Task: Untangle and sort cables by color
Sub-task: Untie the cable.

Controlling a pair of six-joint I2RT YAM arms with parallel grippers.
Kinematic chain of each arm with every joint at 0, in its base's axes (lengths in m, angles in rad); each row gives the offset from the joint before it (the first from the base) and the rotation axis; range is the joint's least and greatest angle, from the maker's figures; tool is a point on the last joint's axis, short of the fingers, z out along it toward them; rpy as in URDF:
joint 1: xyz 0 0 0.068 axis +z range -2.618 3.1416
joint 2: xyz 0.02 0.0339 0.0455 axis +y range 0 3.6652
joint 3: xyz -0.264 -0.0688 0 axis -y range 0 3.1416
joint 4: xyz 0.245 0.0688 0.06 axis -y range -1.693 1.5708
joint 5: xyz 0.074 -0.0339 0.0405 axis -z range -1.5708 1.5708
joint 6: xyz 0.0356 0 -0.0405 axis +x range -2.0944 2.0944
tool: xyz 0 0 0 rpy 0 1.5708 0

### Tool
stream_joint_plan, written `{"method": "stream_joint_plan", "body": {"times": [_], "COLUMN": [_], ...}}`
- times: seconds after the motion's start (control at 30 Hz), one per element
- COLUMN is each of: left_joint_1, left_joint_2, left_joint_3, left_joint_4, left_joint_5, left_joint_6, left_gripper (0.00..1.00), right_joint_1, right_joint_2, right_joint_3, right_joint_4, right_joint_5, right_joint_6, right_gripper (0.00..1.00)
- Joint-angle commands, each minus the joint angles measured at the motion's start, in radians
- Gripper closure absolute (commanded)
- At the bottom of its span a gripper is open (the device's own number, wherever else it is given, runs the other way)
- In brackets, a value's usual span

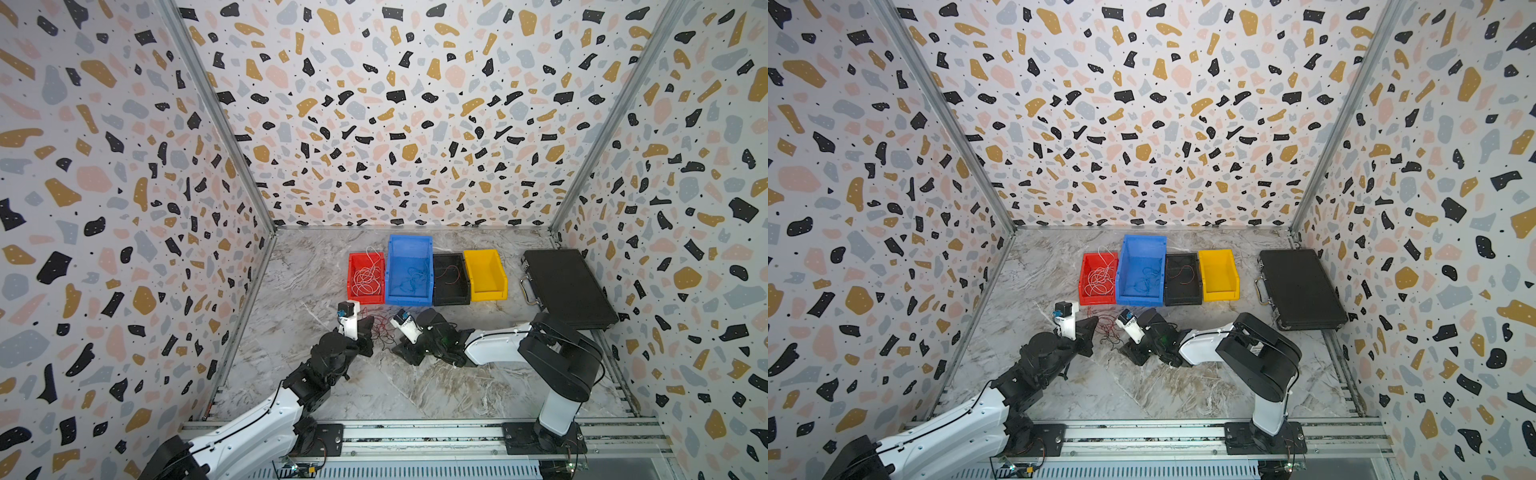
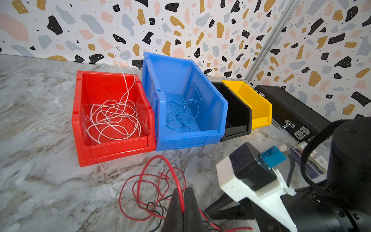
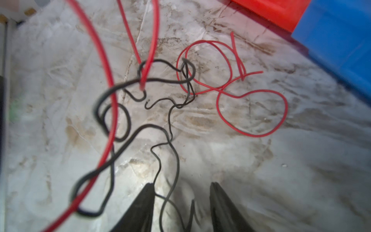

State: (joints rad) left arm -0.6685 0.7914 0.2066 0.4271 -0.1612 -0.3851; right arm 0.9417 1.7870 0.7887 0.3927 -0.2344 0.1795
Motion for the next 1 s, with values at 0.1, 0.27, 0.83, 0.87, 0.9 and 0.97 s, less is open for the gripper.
{"method": "stream_joint_plan", "body": {"times": [0.1,0.27,0.83,0.87,0.9,0.97], "left_joint_1": [0.003,0.003,0.003,0.003,0.003,0.003], "left_joint_2": [-0.03,-0.019,0.093,0.105,0.115,0.128], "left_joint_3": [0.01,0.011,0.013,0.014,0.013,0.02], "left_joint_4": [0.032,0.013,0.061,0.068,0.078,0.087], "left_joint_5": [0.001,-0.033,-0.05,-0.054,-0.055,-0.058], "left_joint_6": [-0.011,0.014,0.021,0.022,0.018,0.018], "left_gripper": [1.0,1.0,1.0,1.0,1.0,1.0], "right_joint_1": [-0.002,-0.005,-0.034,-0.036,-0.037,-0.044], "right_joint_2": [-0.043,-0.223,-0.954,-0.97,-0.983,-0.998], "right_joint_3": [-0.008,-0.079,0.114,0.136,0.152,0.194], "right_joint_4": [0.015,-0.058,-0.847,-0.867,-0.882,-0.926], "right_joint_5": [0.035,0.104,0.401,0.409,0.417,0.444], "right_joint_6": [-0.005,-0.018,-0.158,-0.169,-0.178,-0.188], "right_gripper": [0.81,0.86,0.96,0.96,0.96,0.96]}}
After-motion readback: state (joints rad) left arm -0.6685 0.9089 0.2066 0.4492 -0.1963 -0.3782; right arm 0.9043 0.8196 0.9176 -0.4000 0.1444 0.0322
